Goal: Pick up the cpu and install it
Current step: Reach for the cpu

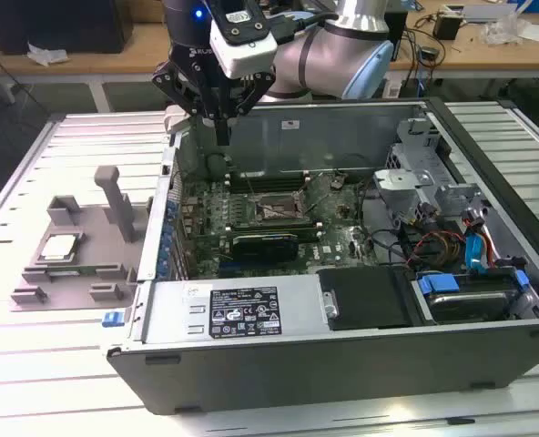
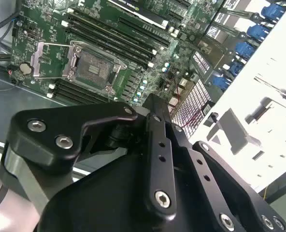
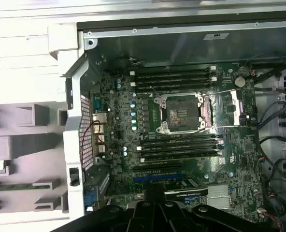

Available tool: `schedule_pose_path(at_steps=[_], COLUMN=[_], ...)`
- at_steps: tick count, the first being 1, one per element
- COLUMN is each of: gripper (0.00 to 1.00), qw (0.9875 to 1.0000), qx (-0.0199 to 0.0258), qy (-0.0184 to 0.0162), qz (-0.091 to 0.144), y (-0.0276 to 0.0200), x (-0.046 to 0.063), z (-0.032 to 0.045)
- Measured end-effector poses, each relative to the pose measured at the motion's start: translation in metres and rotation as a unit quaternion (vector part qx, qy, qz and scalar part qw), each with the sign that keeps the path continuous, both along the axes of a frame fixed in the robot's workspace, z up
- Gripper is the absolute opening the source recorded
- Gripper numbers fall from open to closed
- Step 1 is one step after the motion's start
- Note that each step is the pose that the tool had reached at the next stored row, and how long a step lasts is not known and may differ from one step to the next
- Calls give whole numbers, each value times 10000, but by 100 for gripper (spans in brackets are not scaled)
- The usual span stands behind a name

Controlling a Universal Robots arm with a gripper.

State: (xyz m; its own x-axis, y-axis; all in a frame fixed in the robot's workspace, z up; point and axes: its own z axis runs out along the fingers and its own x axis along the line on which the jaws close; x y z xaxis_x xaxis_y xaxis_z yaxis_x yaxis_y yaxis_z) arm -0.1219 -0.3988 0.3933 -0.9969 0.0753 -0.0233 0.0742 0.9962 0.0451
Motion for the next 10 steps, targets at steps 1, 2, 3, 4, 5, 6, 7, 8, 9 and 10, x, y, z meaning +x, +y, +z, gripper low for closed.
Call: schedule_pose_path(at_steps=[1,2,3,4,5,6,7,8,9,10], gripper=[11,11,11,11,11,11,11,11,11,11], qw=[10000,10000,10000,10000,10000,10000,10000,10000,10000,10000], qx=[0,0,0,0,0,0,0,0,0,0], qy=[0,0,0,0,0,0,0,0,0,0], qz=[0,0,0,0,0,0,0,0,-1,0], y=[0,0,0,0,0,0,0,0,0,1], x=[0,0,0,0,0,0,0,-2,-11,-17], z=[0,0,0,0,0,0,0,0,0,0])
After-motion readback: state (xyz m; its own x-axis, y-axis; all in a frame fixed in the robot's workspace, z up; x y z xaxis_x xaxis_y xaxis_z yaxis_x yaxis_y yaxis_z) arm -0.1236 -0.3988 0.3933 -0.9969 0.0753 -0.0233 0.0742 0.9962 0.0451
